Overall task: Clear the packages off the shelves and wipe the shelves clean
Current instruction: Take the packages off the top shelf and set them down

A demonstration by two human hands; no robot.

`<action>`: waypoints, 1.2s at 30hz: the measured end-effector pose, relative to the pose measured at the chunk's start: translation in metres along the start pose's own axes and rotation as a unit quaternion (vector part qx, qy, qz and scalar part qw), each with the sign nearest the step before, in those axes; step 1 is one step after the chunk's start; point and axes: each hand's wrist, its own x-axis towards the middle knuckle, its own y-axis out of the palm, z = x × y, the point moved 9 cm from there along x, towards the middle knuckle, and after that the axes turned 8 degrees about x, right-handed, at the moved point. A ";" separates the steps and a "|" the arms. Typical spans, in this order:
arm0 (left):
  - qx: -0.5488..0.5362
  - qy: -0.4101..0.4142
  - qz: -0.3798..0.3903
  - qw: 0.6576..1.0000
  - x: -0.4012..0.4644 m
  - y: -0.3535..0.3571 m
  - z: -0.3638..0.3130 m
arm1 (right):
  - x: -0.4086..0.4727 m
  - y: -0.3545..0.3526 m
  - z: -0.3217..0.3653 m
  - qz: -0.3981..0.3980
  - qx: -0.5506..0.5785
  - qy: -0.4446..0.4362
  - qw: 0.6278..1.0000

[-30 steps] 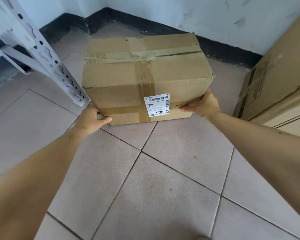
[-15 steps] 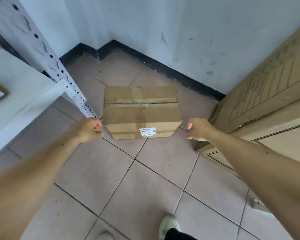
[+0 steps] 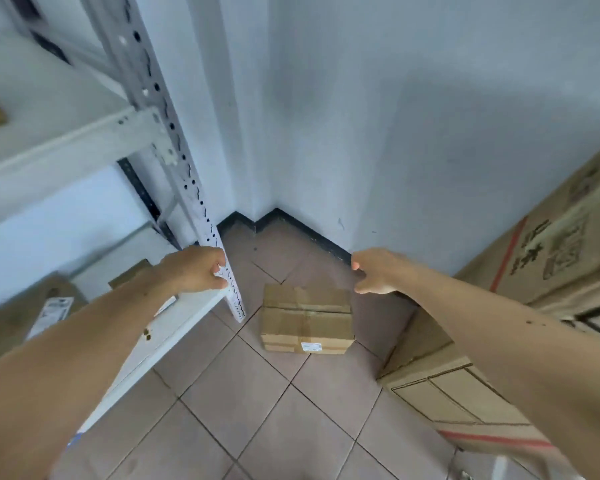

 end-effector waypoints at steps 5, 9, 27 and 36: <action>0.033 0.008 -0.042 0.999 -0.097 -0.098 -0.013 | -0.074 -0.098 0.064 -0.016 -0.065 -0.075 0.995; 0.038 -0.006 -0.098 0.994 -0.179 -0.160 -0.015 | -0.134 -0.158 0.116 -0.022 -0.114 -0.138 0.984; 0.071 -0.186 -0.282 0.939 -0.571 -0.320 0.109 | -0.390 -0.317 0.410 -0.191 -0.188 -0.386 0.883; 0.129 -0.233 -0.372 0.889 -0.733 -0.376 0.186 | -0.497 -0.380 0.545 -0.310 -0.076 -0.451 0.833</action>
